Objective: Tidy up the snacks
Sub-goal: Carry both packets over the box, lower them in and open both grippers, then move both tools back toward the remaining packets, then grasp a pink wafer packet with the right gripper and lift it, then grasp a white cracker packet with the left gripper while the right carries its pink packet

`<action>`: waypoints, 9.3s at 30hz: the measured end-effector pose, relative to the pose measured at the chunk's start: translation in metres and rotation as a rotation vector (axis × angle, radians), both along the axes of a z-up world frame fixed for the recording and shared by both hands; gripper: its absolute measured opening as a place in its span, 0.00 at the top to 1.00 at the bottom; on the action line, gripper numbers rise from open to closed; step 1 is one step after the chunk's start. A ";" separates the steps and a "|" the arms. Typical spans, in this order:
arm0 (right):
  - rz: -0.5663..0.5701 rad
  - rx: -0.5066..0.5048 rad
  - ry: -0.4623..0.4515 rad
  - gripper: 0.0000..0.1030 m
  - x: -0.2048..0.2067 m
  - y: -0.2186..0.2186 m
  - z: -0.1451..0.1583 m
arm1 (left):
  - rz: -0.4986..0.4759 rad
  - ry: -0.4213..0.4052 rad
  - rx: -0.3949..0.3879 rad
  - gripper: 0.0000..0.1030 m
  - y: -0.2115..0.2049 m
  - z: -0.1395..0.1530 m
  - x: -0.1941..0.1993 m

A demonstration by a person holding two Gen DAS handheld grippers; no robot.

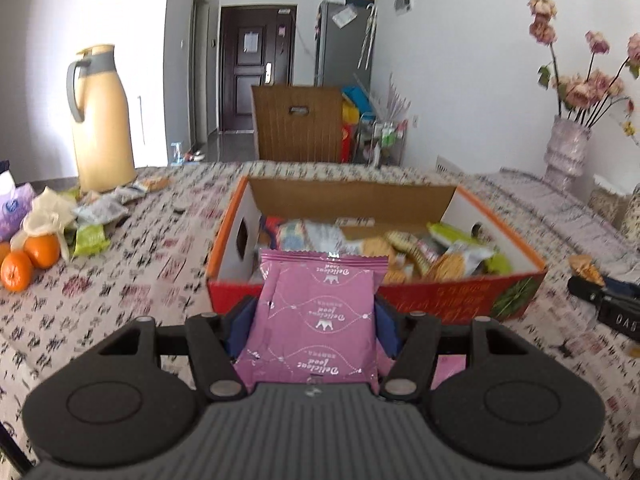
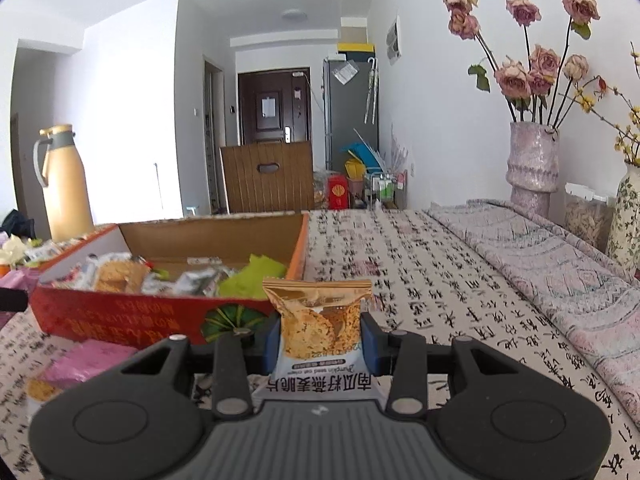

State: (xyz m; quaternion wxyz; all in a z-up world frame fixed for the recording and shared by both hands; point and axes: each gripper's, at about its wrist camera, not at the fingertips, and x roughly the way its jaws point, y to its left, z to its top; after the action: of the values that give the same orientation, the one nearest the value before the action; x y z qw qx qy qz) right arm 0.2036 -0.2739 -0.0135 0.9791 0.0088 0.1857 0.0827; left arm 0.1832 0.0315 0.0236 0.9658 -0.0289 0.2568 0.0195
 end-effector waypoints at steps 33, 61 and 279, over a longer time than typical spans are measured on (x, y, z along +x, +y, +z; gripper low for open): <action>0.124 0.019 -0.068 0.62 0.106 0.105 0.052 | 0.092 -0.092 -0.031 0.39 0.005 0.033 0.115; 0.138 0.092 0.035 0.00 0.115 0.098 0.021 | 0.143 -0.086 -0.096 0.00 0.023 0.013 0.114; 0.075 0.066 0.016 0.40 -0.025 0.044 0.024 | 0.089 0.031 -0.001 0.54 -0.034 0.018 0.012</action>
State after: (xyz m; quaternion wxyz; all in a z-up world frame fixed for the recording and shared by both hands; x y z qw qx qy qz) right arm 0.1788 -0.2300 0.0104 0.9729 0.0348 0.1911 0.1256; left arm 0.1953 -0.0021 0.0412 0.9599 -0.0404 0.2701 0.0627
